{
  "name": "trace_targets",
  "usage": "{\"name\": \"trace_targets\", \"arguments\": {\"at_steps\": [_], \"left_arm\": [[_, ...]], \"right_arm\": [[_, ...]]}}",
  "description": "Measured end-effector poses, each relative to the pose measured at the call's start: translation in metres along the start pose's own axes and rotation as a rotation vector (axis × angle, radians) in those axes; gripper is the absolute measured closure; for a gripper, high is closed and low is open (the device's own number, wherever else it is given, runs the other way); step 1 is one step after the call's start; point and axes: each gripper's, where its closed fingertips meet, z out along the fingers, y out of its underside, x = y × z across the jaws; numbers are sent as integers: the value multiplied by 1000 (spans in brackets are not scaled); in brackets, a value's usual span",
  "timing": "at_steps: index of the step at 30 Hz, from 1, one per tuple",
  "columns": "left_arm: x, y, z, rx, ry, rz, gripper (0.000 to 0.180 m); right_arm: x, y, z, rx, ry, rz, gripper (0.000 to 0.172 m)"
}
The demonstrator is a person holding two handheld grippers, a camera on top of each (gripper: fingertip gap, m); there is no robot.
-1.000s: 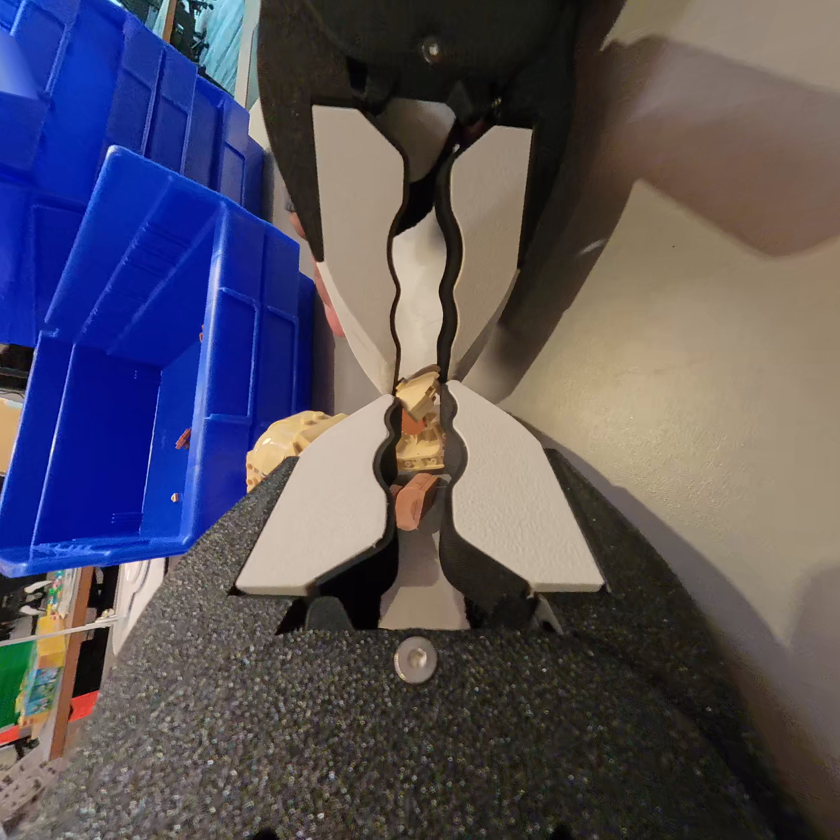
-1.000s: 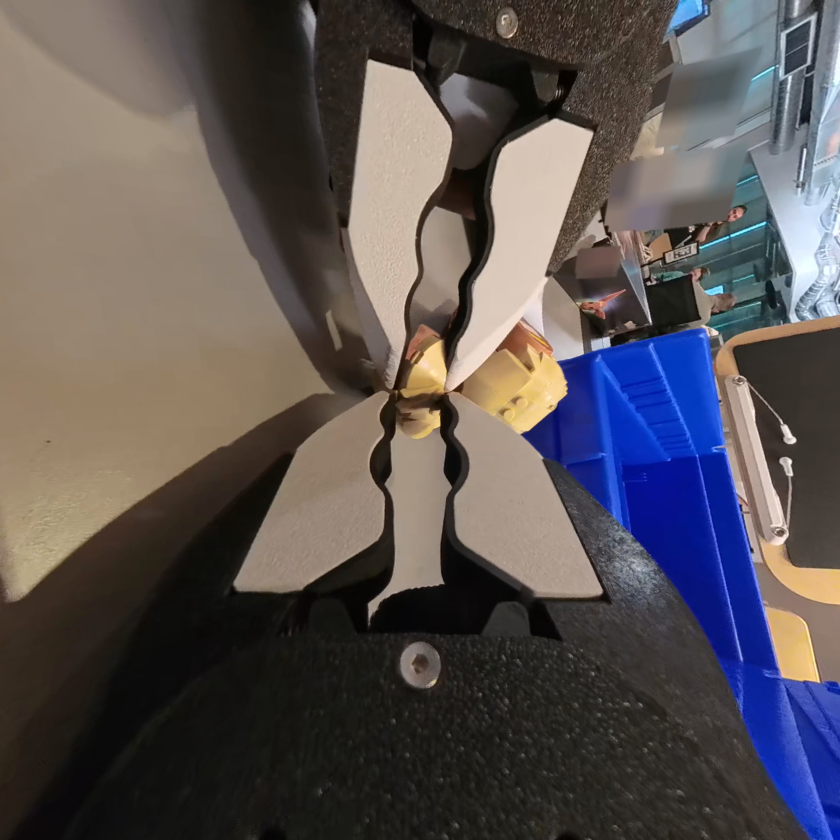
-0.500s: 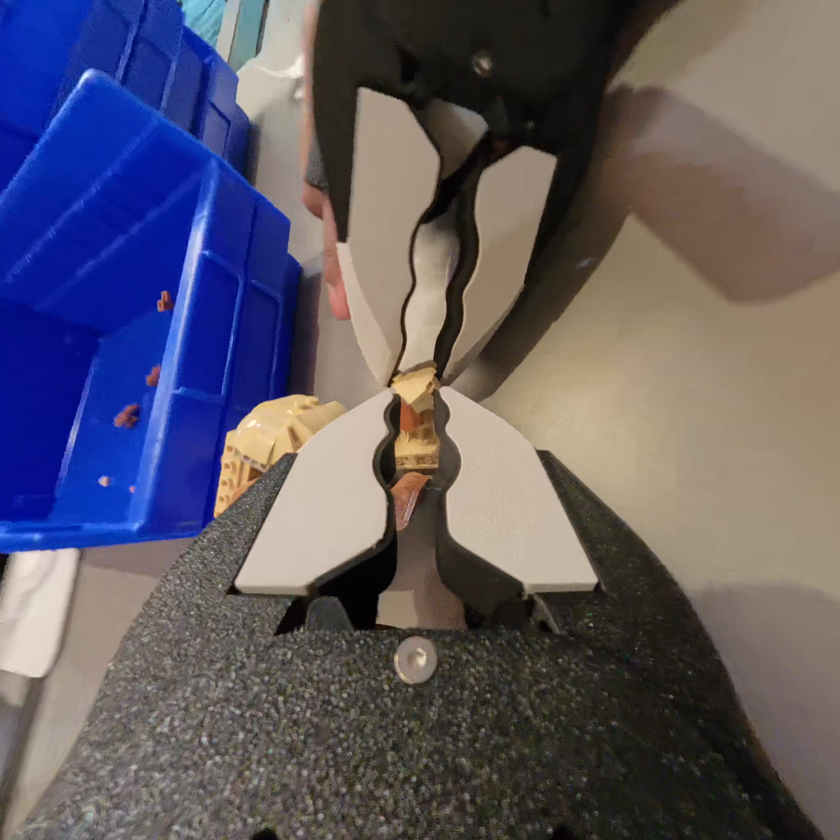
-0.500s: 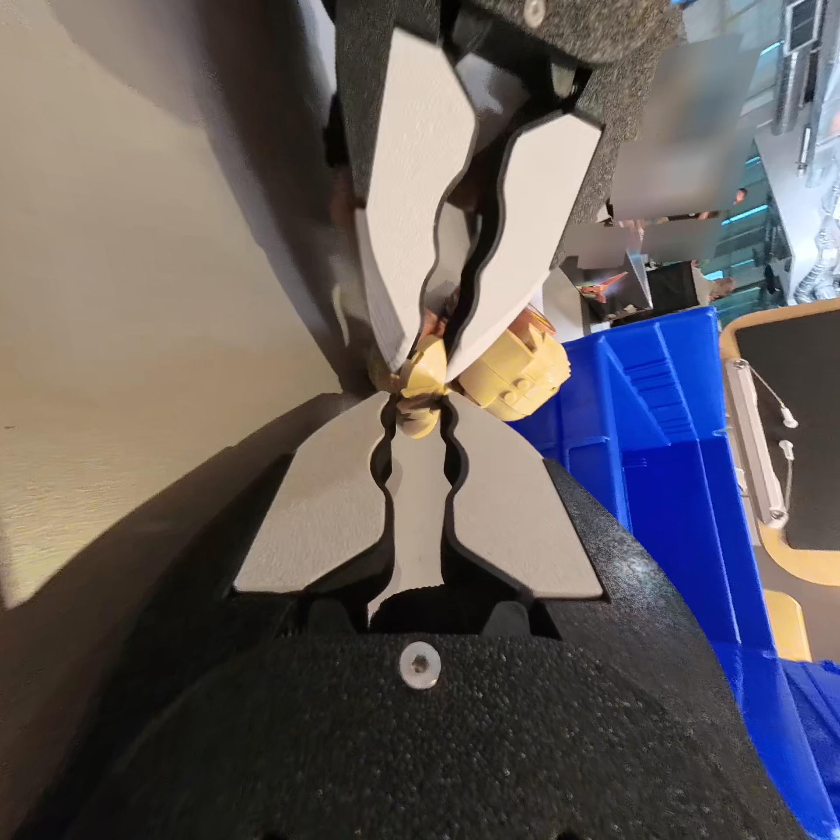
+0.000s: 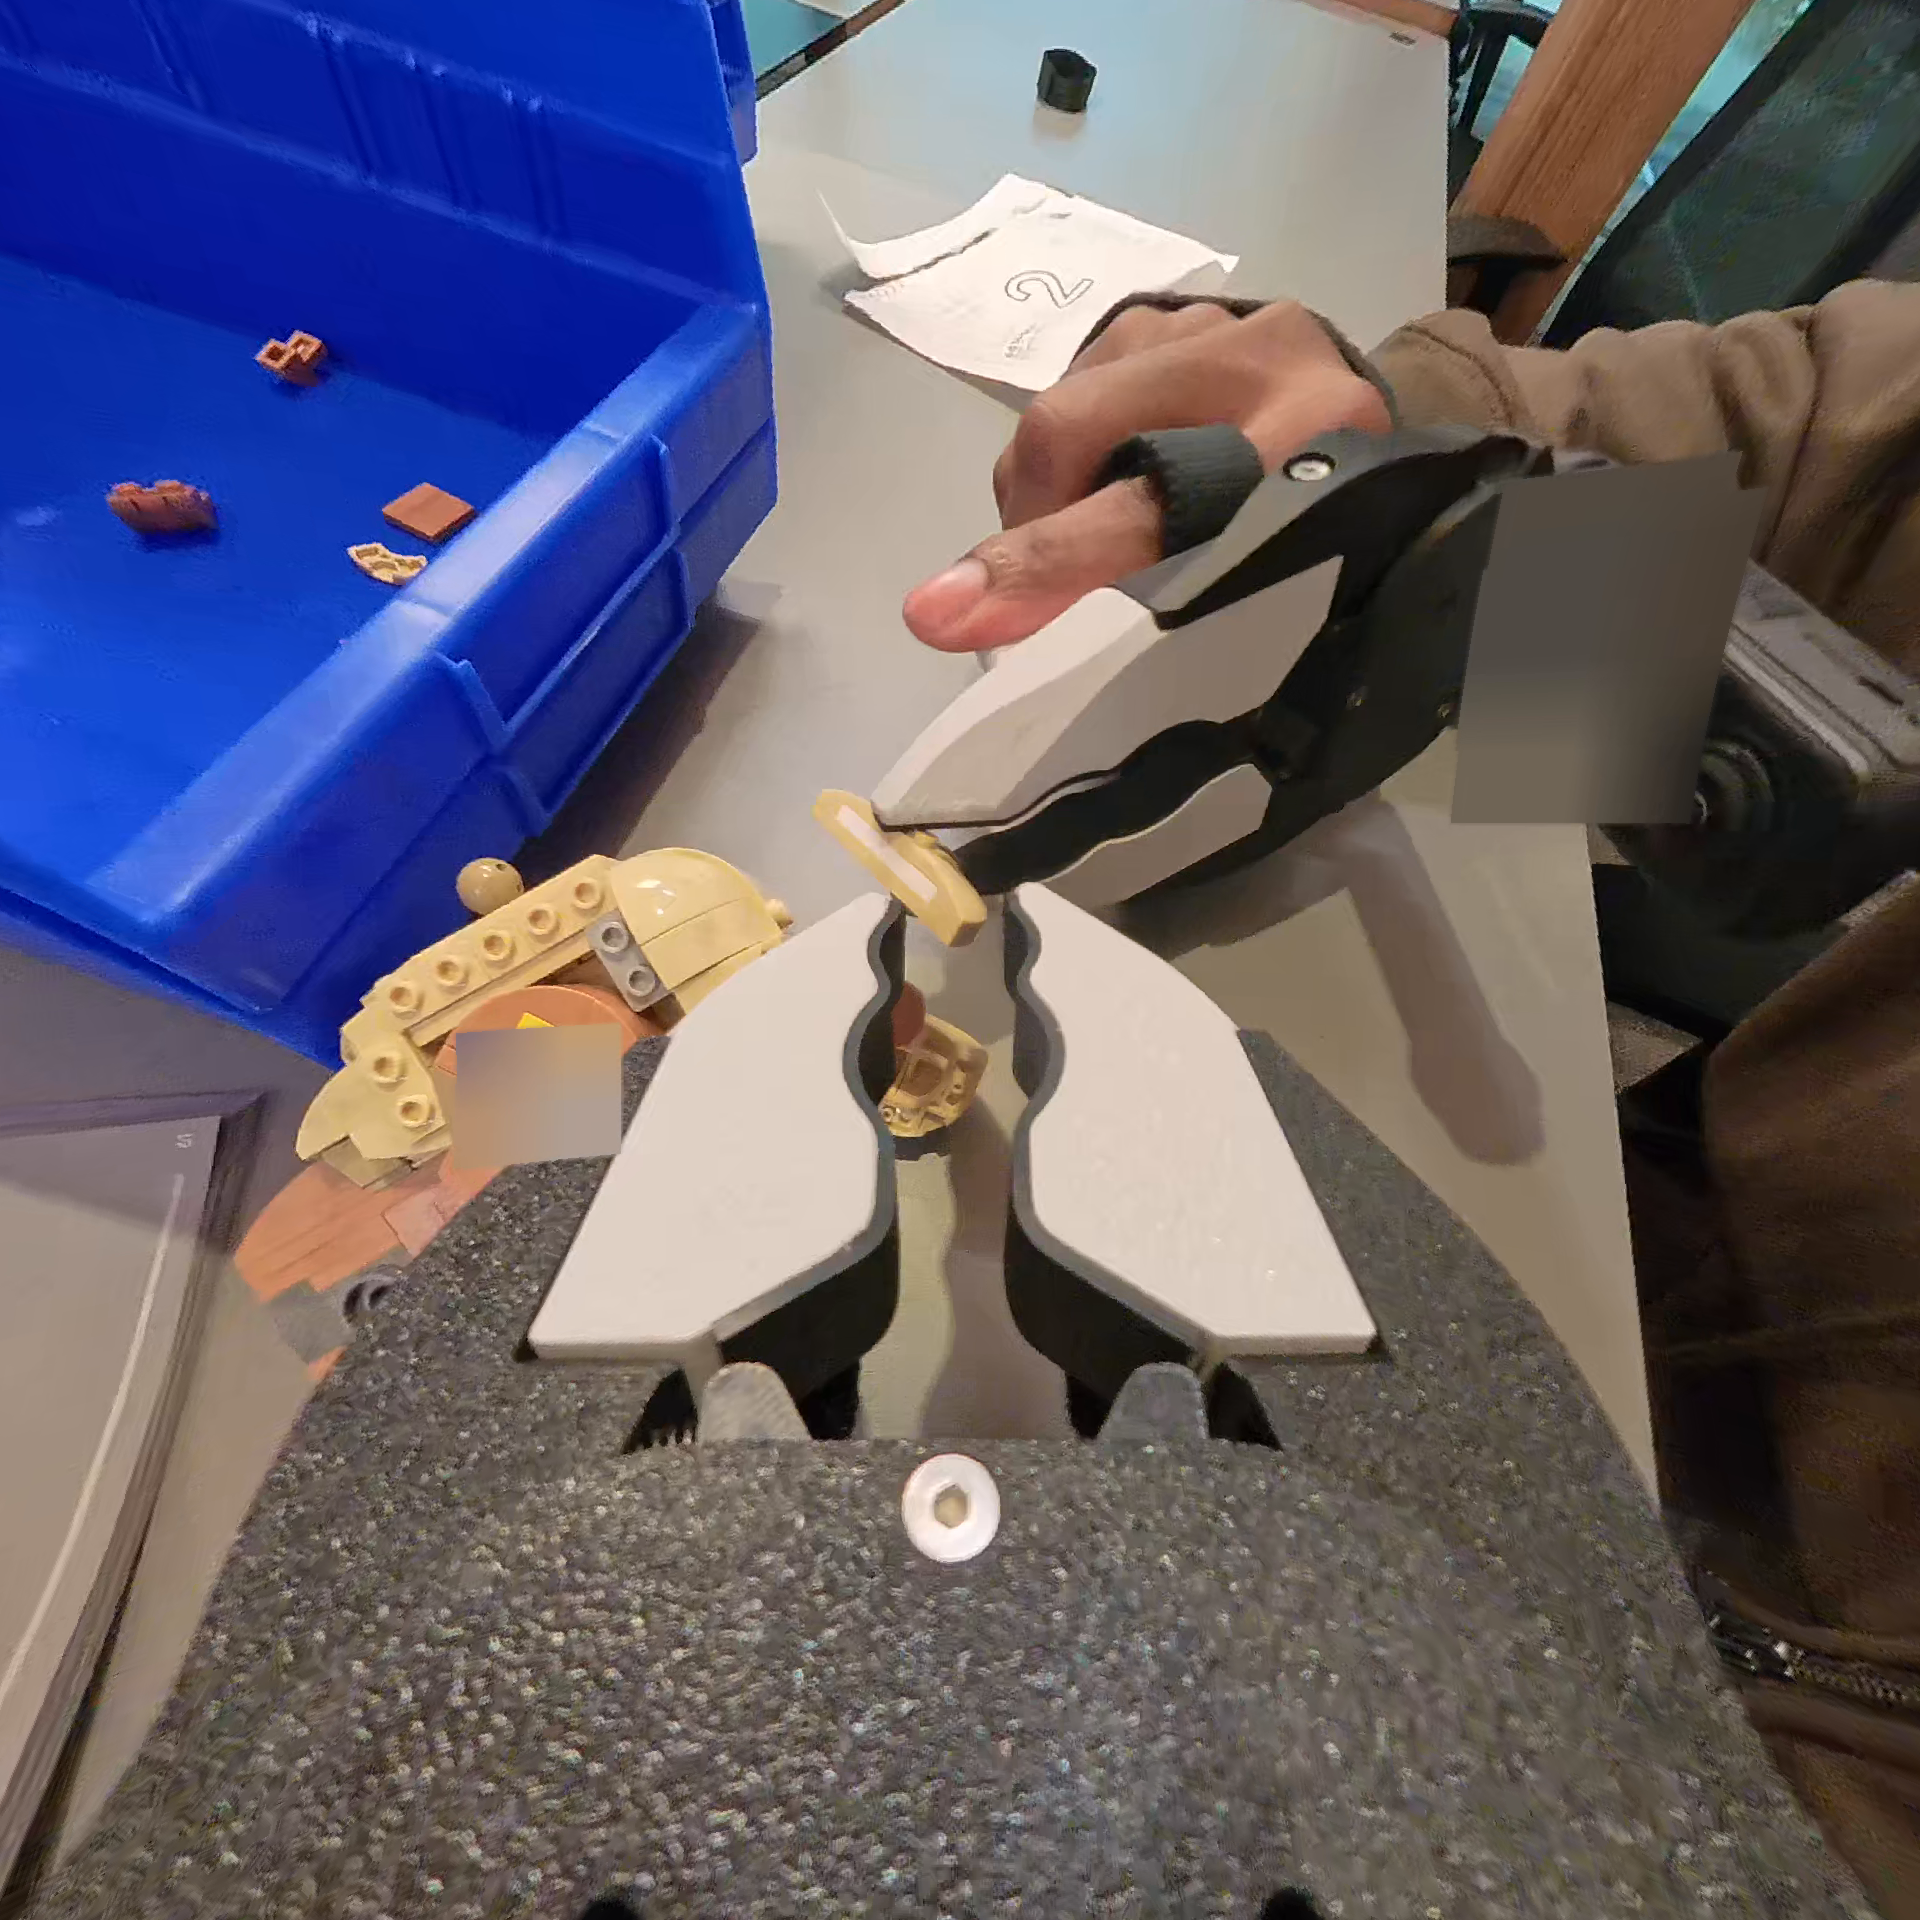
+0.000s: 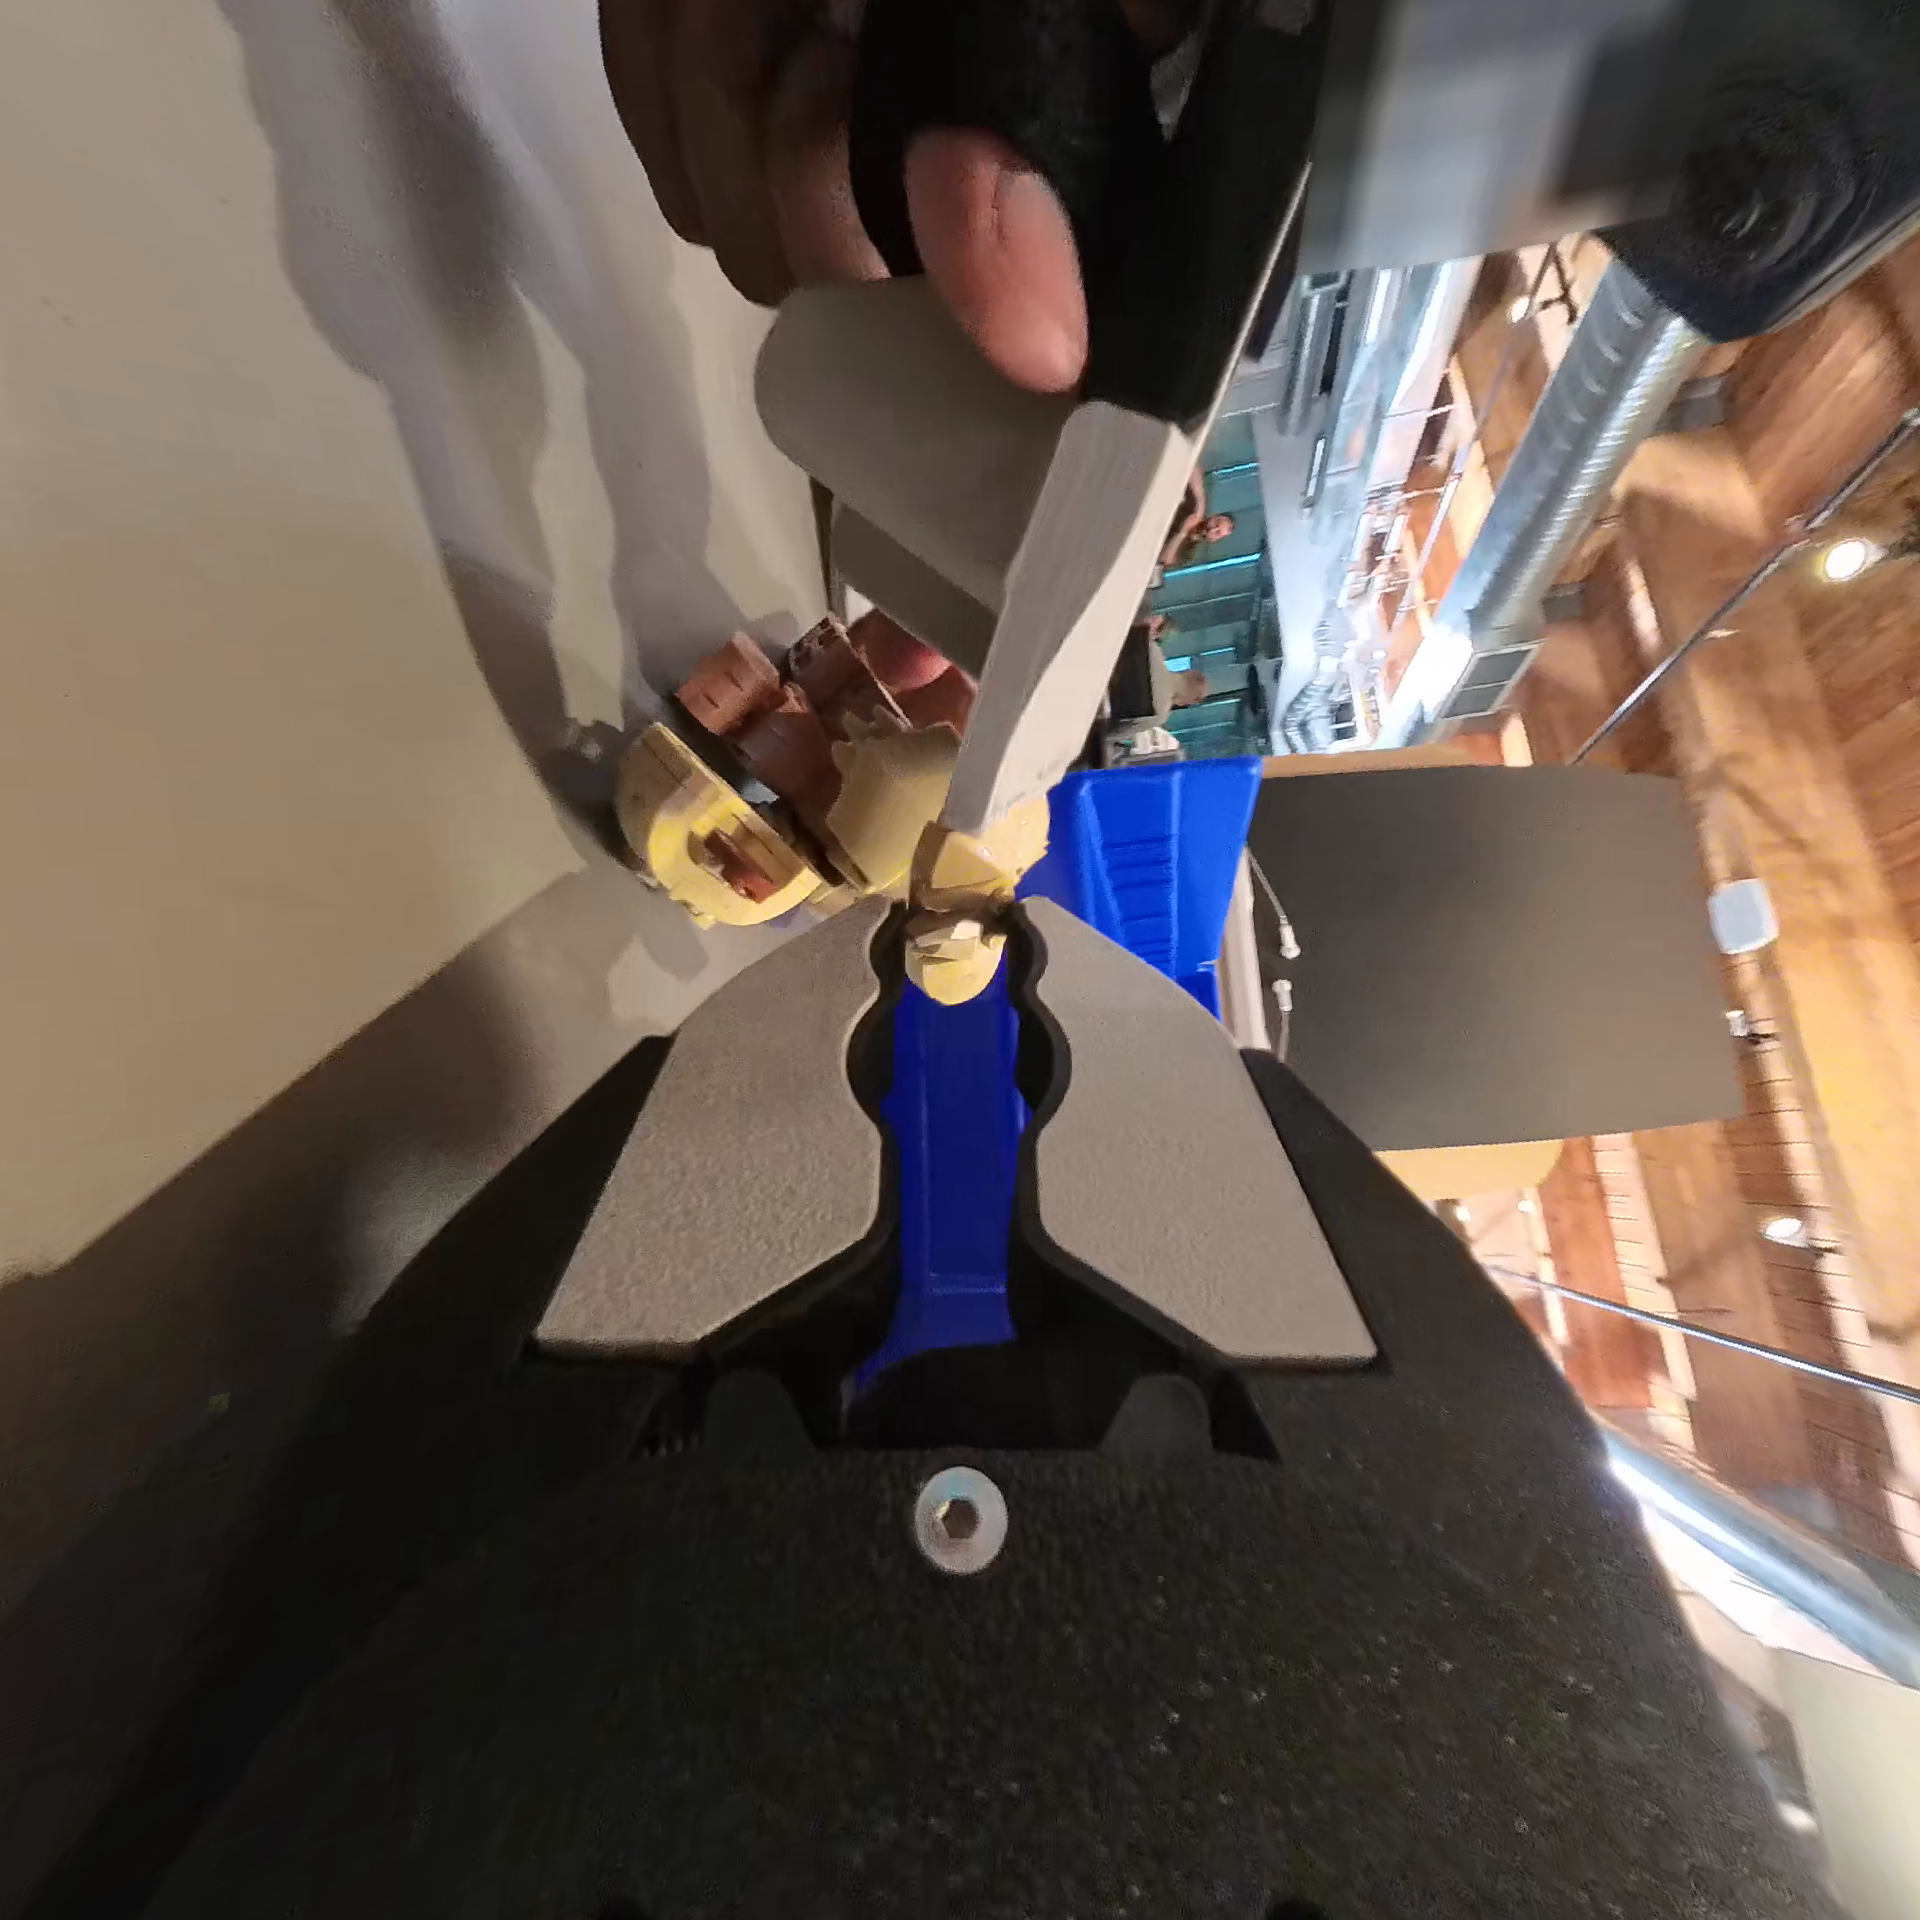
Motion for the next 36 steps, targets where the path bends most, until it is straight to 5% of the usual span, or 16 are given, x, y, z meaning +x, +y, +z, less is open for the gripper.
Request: {"name": "trace_targets", "arguments": {"at_steps": [11, 22, 36], "left_arm": [[1, 0, 4, 41, 26, -96, 167], [-8, 8, 5, -40, -195, 266, 168], [-3, 18, 9, -106, -196, 340, 167]], "right_arm": [[10, -9, -1, -14, 100, -86, 154], [4, -9, -2, -4, 49, -94, 152], [-7, -9, -7, 25, -98, -18, 153]]}}
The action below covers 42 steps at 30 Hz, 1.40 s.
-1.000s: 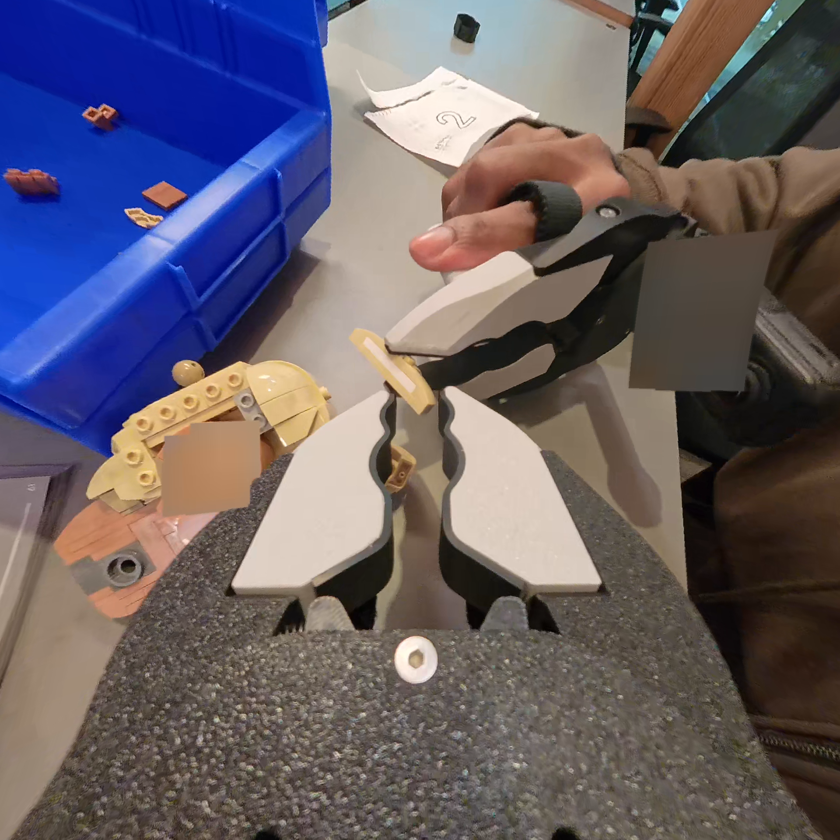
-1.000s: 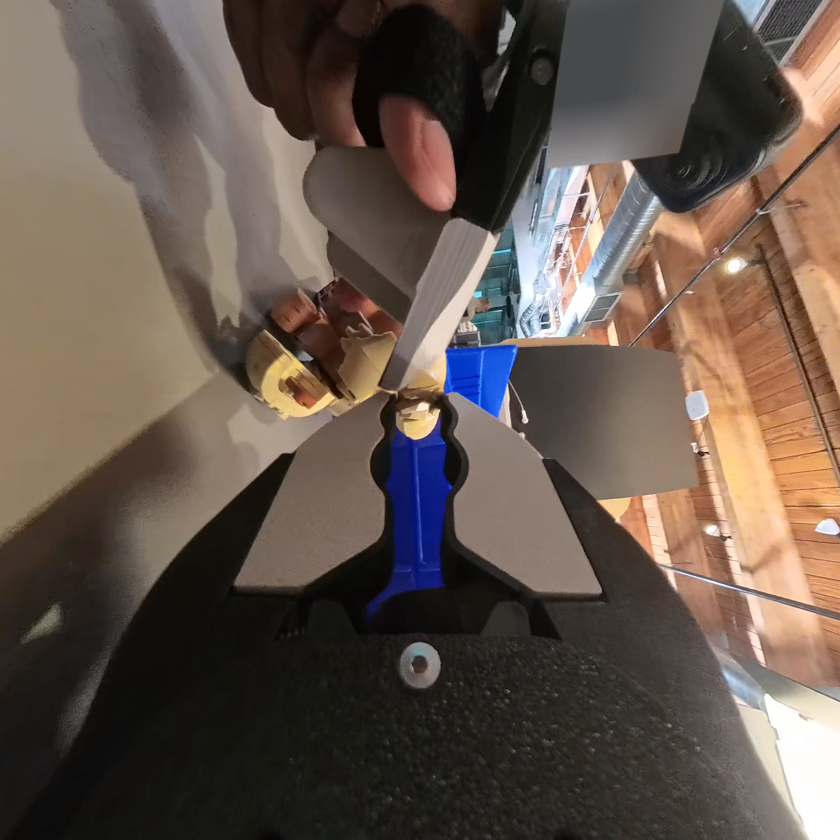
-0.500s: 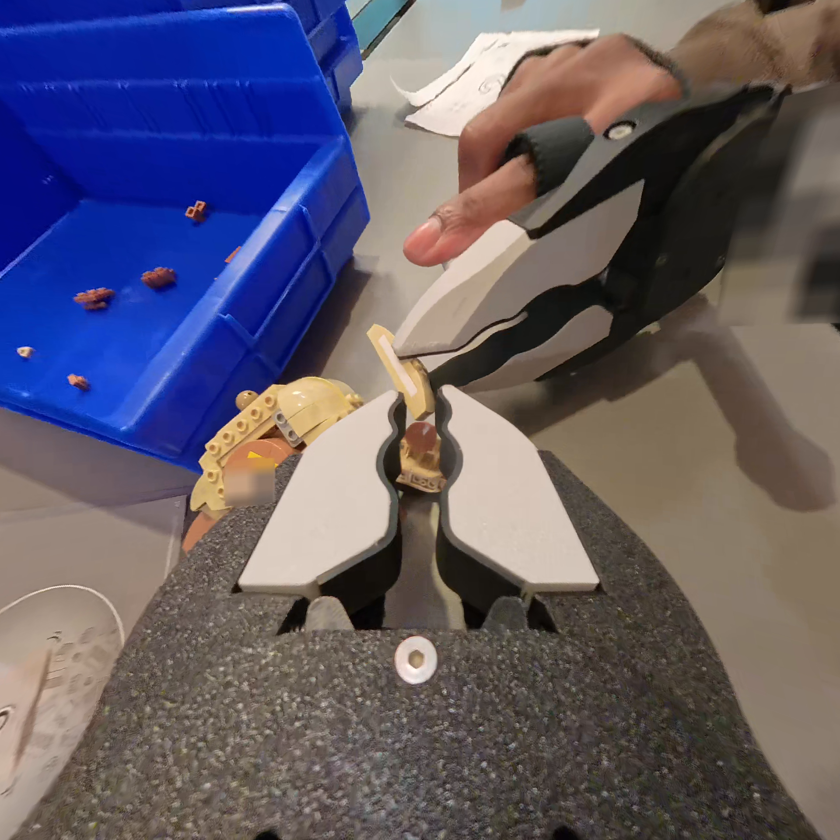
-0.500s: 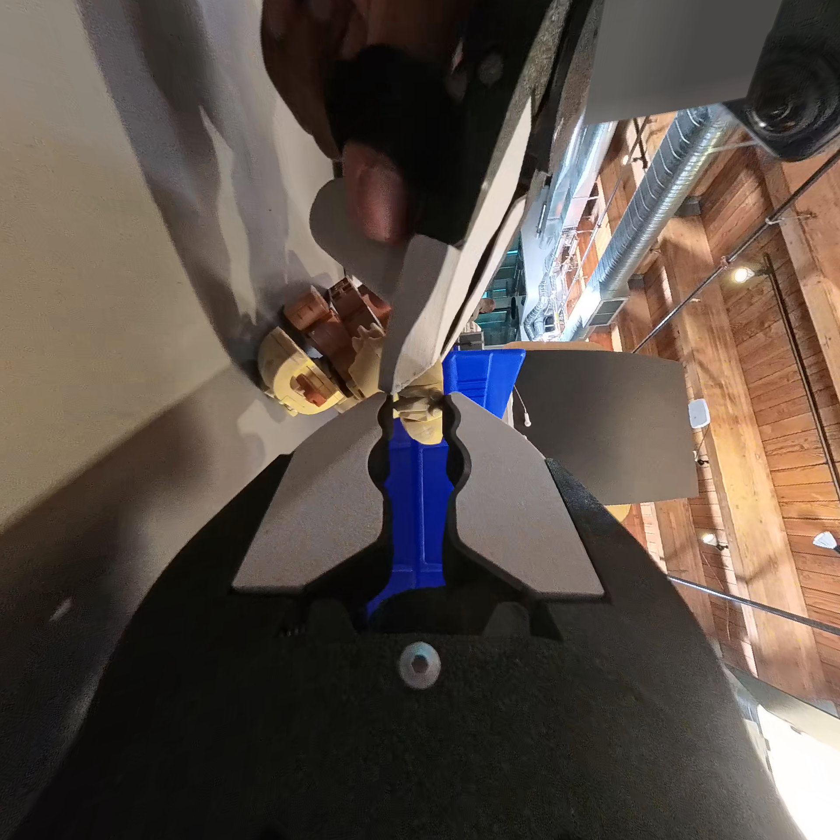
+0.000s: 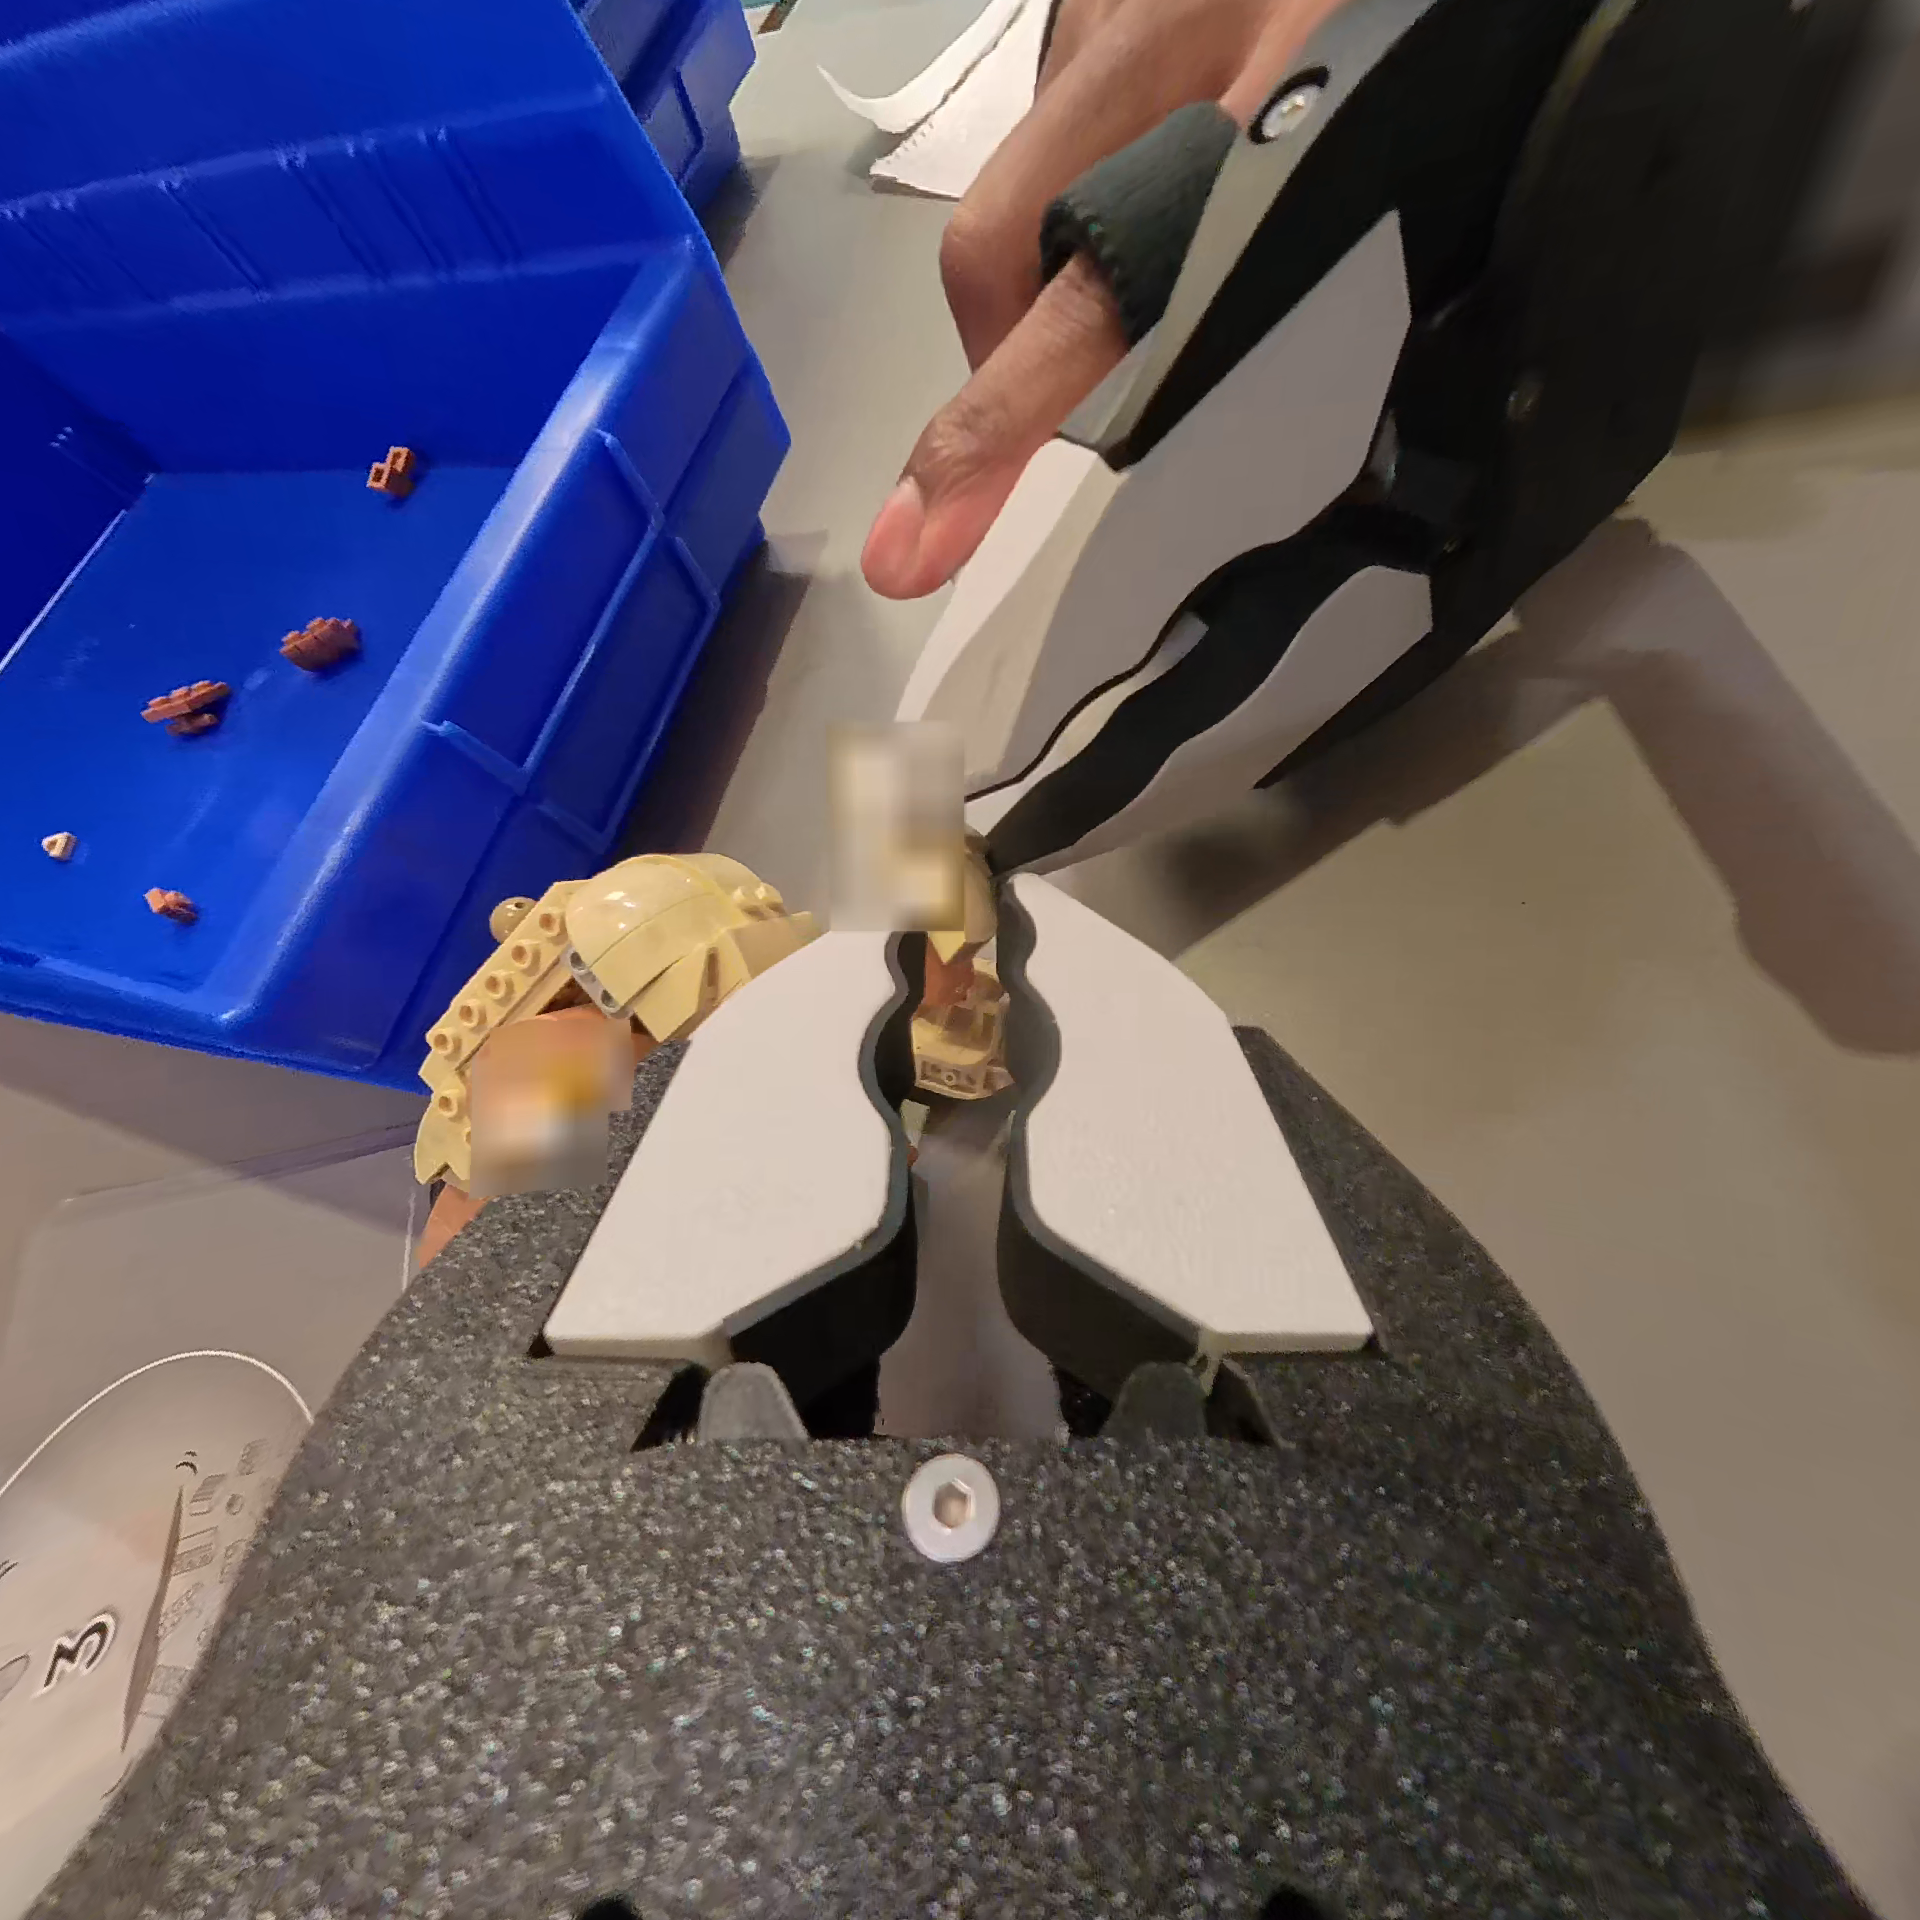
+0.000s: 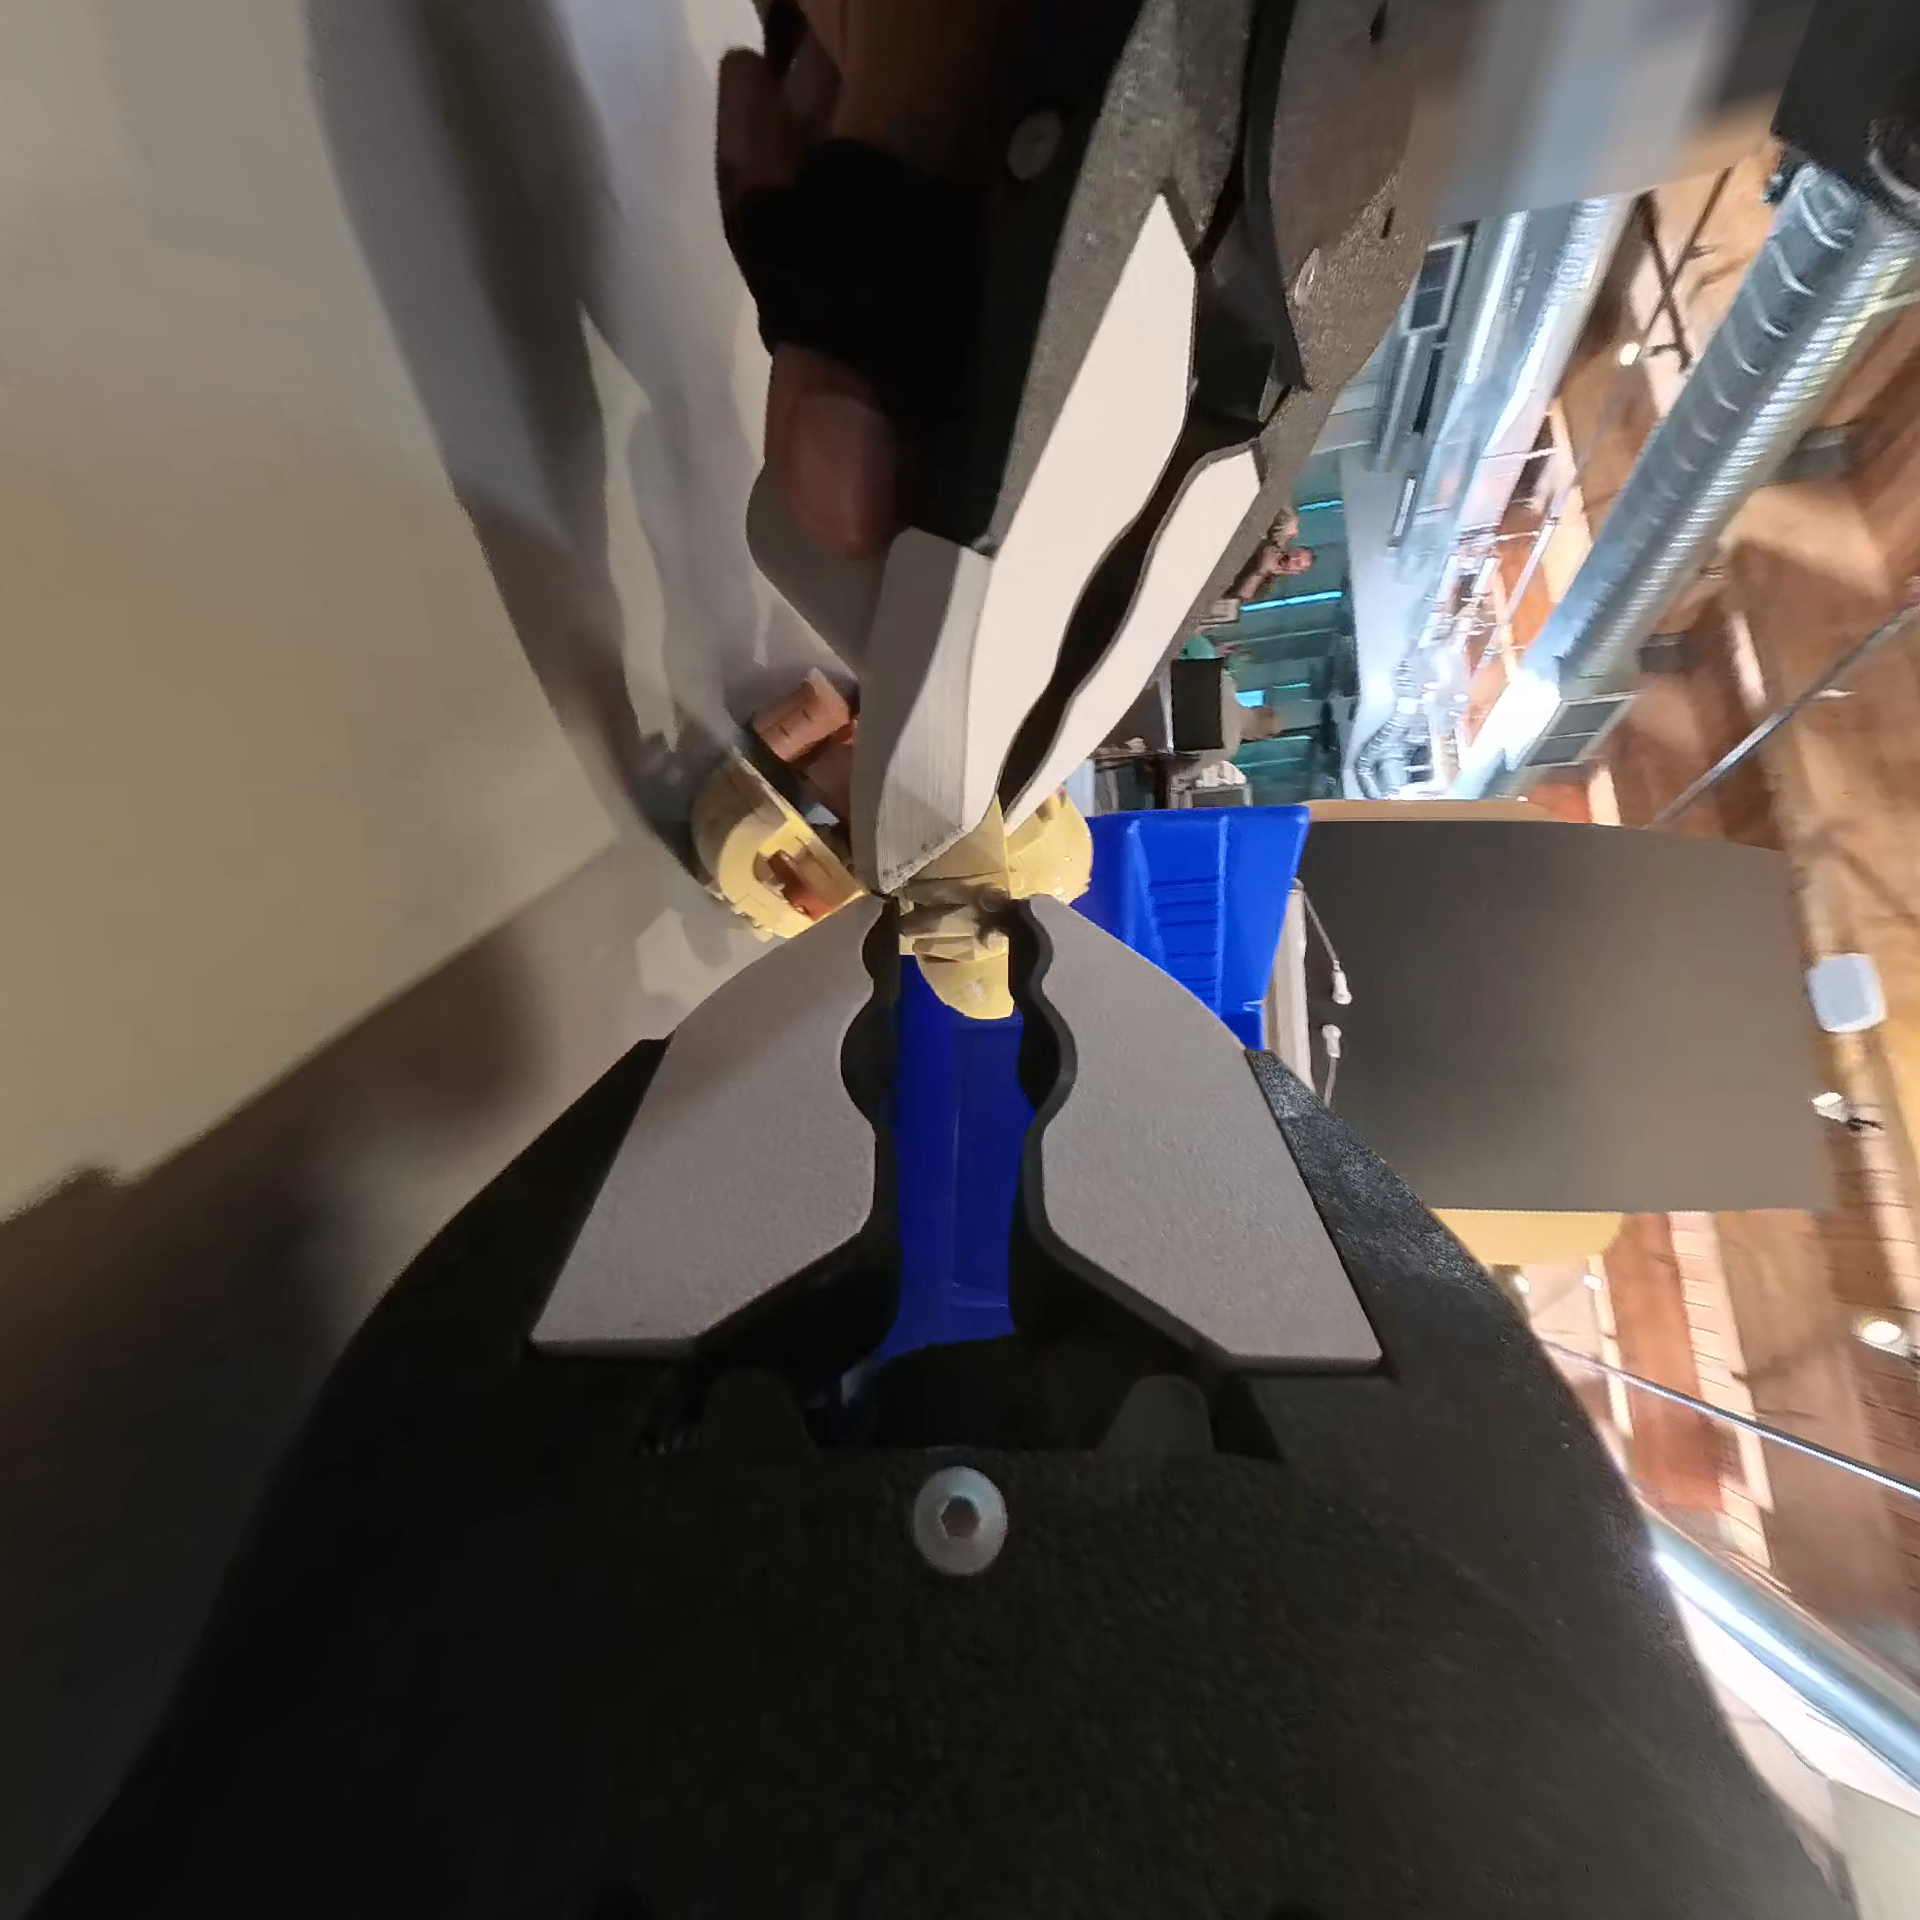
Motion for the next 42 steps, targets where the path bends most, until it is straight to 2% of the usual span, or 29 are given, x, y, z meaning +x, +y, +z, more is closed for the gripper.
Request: {"name": "trace_targets", "arguments": {"at_steps": [18, 40, 41, 42], "left_arm": [[12, 8, 7, -45, 32, 71, 166], [20, 18, 18, -110, -17, 236, 166], [13, 20, 18, -129, -71, 265, 173], [9, 20, 17, -129, -112, 328, 173]], "right_arm": [[-15, 0, -5, 44, -158, 79, 152], [-32, 2, -10, 89, -340, 247, 152], [-34, 0, -12, 100, -359, 261, 171], [-36, -3, -14, 125, -381, 292, 172]]}}
